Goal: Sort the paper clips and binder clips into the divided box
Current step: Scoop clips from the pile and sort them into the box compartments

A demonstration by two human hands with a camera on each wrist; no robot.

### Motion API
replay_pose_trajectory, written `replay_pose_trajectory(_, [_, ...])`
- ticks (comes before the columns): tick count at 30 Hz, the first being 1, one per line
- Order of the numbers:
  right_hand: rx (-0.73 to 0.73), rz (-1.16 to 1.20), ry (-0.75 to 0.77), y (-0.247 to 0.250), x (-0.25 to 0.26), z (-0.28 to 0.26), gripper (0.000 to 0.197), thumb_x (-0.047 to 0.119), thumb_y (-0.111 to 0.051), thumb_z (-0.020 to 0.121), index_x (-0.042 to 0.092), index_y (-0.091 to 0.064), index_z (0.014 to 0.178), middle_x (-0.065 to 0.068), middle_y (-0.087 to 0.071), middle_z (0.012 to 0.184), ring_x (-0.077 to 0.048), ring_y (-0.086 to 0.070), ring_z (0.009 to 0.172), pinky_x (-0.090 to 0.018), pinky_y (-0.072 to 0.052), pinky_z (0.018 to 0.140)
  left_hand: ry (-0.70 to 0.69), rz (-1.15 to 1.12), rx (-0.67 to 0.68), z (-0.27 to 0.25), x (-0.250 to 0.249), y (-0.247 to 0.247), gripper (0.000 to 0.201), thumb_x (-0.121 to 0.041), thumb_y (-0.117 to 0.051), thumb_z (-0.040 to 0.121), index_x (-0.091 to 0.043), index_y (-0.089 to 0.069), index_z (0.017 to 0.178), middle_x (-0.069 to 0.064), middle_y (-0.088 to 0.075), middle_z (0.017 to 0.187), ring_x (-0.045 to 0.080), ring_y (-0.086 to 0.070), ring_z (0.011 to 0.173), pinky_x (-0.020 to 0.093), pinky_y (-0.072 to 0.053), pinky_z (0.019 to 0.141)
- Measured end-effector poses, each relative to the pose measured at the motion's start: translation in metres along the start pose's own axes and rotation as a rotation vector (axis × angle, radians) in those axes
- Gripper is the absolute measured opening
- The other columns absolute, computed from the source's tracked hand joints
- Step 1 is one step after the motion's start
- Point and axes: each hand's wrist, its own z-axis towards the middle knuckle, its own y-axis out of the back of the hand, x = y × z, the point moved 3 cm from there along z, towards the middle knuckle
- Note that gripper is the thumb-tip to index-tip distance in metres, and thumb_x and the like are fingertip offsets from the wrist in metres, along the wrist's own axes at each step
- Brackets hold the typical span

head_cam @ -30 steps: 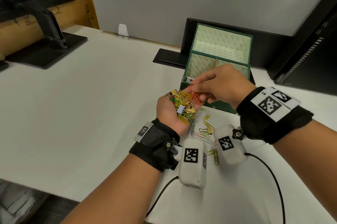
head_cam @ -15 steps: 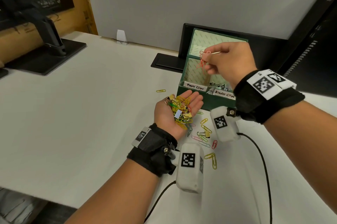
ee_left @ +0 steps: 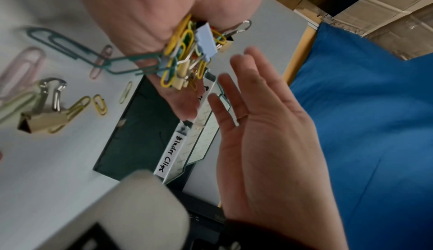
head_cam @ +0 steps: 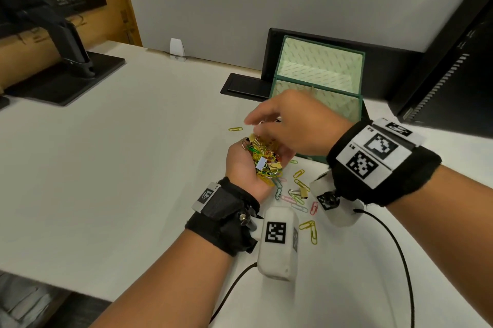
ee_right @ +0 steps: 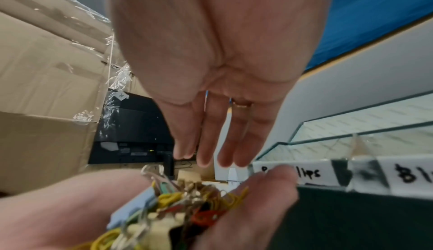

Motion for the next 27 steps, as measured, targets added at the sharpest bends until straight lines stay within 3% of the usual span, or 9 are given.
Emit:
replay_pose_trajectory(2, [0.076, -0.07, 0.012, -0.009, 0.0, -0.002, 0.023, 0.021, -0.065, 0.091, 0.027, -0.071, 0.112, 0.024, -0.056, 0.076, 0.012, -0.058, 0.06, -0.009, -0.051, 0.063, -0.027, 0.025, -0.022, -0.001, 0.001, 0.0, 0.036, -0.013, -0.031, 0.089, -0.007, -0.067, 0.089, 0.013, -0.071, 0.082, 0.024, -0.071, 0.072, 0.037, -0.057, 0.073])
replay_pose_trajectory(4, [0.088, -0.104, 0.013, -0.014, -0.003, -0.002, 0.024, 0.021, -0.068, 0.089, 0.029, -0.073, 0.111, 0.018, -0.063, 0.082, 0.003, -0.059, 0.066, -0.018, -0.054, 0.07, -0.037, 0.061, -0.042, -0.001, 0.003, 0.002, 0.037, -0.015, -0.027, 0.094, -0.009, -0.063, 0.088, 0.009, -0.071, 0.075, 0.021, -0.071, 0.066, 0.032, -0.057, 0.068])
replay_pose_trajectory(6, [0.069, -0.051, -0.004, -0.015, -0.007, -0.004, 0.02, 0.018, -0.07, 0.087, 0.027, -0.075, 0.105, 0.006, -0.069, 0.084, -0.002, -0.061, 0.065, -0.019, -0.055, 0.063, -0.032, 0.078, -0.046, -0.001, 0.004, 0.003, 0.038, -0.015, -0.026, 0.095, -0.009, -0.061, 0.086, 0.009, -0.07, 0.072, 0.021, -0.07, 0.063, 0.031, -0.057, 0.065])
replay_pose_trajectory(9, [0.041, 0.035, -0.016, -0.012, -0.009, -0.006, 0.014, 0.013, -0.072, 0.085, 0.019, -0.076, 0.097, 0.007, -0.068, 0.078, 0.007, -0.061, 0.058, -0.013, -0.053, 0.054, -0.031, 0.061, -0.011, -0.002, 0.002, 0.0, 0.041, -0.012, -0.028, 0.093, -0.004, -0.068, 0.083, 0.013, -0.07, 0.076, 0.024, -0.07, 0.067, 0.035, -0.058, 0.067])
replay_pose_trajectory(12, [-0.012, 0.218, -0.084, -0.004, -0.01, -0.009, 0.009, 0.009, -0.074, 0.084, 0.013, -0.074, 0.091, -0.007, -0.071, 0.083, -0.016, -0.069, 0.054, -0.035, -0.06, 0.053, -0.002, 0.019, 0.058, -0.004, 0.003, -0.006, 0.042, -0.009, -0.035, 0.085, 0.001, -0.075, 0.077, 0.018, -0.072, 0.084, 0.028, -0.072, 0.073, 0.04, -0.06, 0.069])
replay_pose_trajectory(14, [-0.036, 0.341, -0.133, 0.001, -0.011, -0.012, 0.009, 0.006, -0.072, 0.084, 0.008, -0.073, 0.092, -0.014, -0.072, 0.086, -0.029, -0.071, 0.056, -0.043, -0.06, 0.051, 0.011, 0.002, 0.064, -0.004, 0.003, -0.004, 0.042, -0.011, -0.035, 0.088, 0.004, -0.073, 0.082, 0.022, -0.071, 0.09, 0.032, -0.072, 0.079, 0.046, -0.058, 0.075])
replay_pose_trajectory(18, [-0.111, 0.406, -0.14, 0.008, -0.015, -0.016, 0.011, 0.005, -0.071, 0.084, 0.007, -0.074, 0.095, -0.013, -0.074, 0.084, -0.021, -0.073, 0.067, -0.04, -0.062, 0.064, 0.058, 0.009, -0.021, 0.001, 0.002, 0.003, 0.042, -0.019, -0.032, 0.096, 0.005, -0.064, 0.105, 0.026, -0.066, 0.107, 0.037, -0.069, 0.092, 0.051, -0.051, 0.087])
replay_pose_trajectory(22, [-0.342, 0.389, -0.123, 0.03, -0.031, -0.02, 0.014, 0.009, -0.075, 0.082, 0.015, -0.076, 0.094, -0.001, -0.074, 0.086, -0.017, -0.072, 0.082, -0.027, -0.06, 0.077, 0.079, 0.013, -0.066, 0.0, 0.001, 0.001, 0.042, -0.02, -0.031, 0.099, 0.012, -0.058, 0.106, 0.03, -0.064, 0.102, 0.042, -0.06, 0.094, 0.053, -0.046, 0.085])
replay_pose_trajectory(27, [-0.592, 0.427, -0.226, 0.062, -0.069, -0.03, 0.014, 0.012, -0.078, 0.079, 0.022, -0.077, 0.088, 0.002, -0.075, 0.086, -0.015, -0.072, 0.085, -0.036, -0.059, 0.082, 0.084, 0.026, -0.07, -0.002, 0.002, -0.002, 0.041, -0.019, -0.032, 0.099, 0.012, -0.058, 0.106, 0.029, -0.067, 0.096, 0.041, -0.06, 0.095, 0.052, -0.043, 0.084])
